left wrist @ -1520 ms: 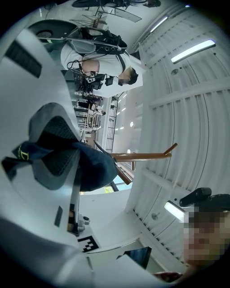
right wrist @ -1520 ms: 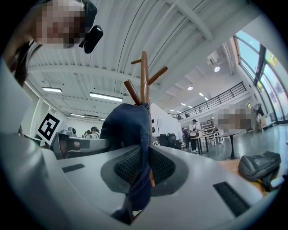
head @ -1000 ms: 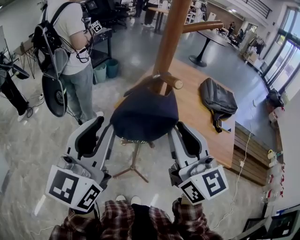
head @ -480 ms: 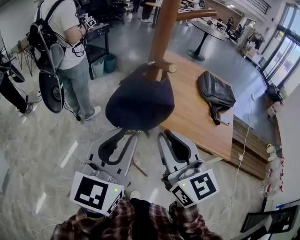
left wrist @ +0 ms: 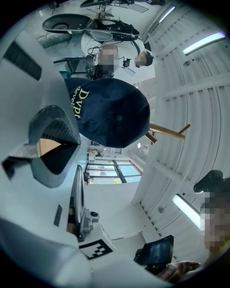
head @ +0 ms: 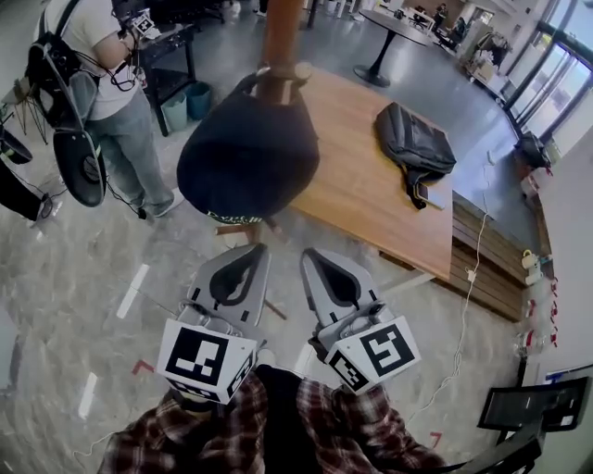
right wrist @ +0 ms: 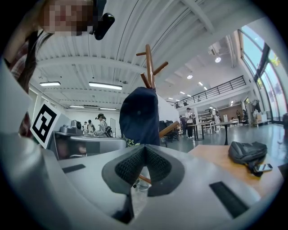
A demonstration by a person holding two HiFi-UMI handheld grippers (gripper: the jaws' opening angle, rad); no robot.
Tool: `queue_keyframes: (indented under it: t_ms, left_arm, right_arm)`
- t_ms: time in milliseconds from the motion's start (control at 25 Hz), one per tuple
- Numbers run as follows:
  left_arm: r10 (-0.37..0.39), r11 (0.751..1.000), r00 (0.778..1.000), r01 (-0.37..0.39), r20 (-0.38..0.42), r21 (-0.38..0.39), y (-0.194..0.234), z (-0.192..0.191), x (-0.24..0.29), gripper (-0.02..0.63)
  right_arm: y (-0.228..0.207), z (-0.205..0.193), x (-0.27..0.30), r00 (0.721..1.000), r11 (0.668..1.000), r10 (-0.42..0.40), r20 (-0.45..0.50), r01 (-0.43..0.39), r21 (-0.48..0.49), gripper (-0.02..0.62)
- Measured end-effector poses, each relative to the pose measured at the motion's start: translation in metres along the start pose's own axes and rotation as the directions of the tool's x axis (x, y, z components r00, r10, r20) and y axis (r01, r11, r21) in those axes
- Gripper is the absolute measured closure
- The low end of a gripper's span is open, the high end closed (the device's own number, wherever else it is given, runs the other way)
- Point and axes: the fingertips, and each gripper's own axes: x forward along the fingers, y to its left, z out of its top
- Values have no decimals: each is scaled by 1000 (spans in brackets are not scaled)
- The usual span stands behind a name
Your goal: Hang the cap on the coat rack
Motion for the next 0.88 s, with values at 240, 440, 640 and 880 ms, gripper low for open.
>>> queue_keyframes:
  t_ms: [240, 440, 640, 880]
  left_arm:
    - [-27, 1000, 999, 27, -29, 1, -14, -10, 9, 595]
    - [-28, 999, 999, 28, -25, 20, -18, -9, 9, 595]
    - [-4, 1000, 999, 4, -33, 26, -18, -9, 7, 595]
    - [5, 999, 1000, -5, -27, 33, -20, -10, 2, 595]
  right_arm:
    - [-7, -6, -4, 1000, 1000, 16, -9, -16, 20, 584]
    - [-6, -7, -4, 999, 999, 40, -18, -40, 22, 584]
    - [-8, -7, -7, 998, 998, 54, -16, -53, 26, 584]
    - [-1, -8, -7, 997, 997, 74, -13, -74, 15, 584]
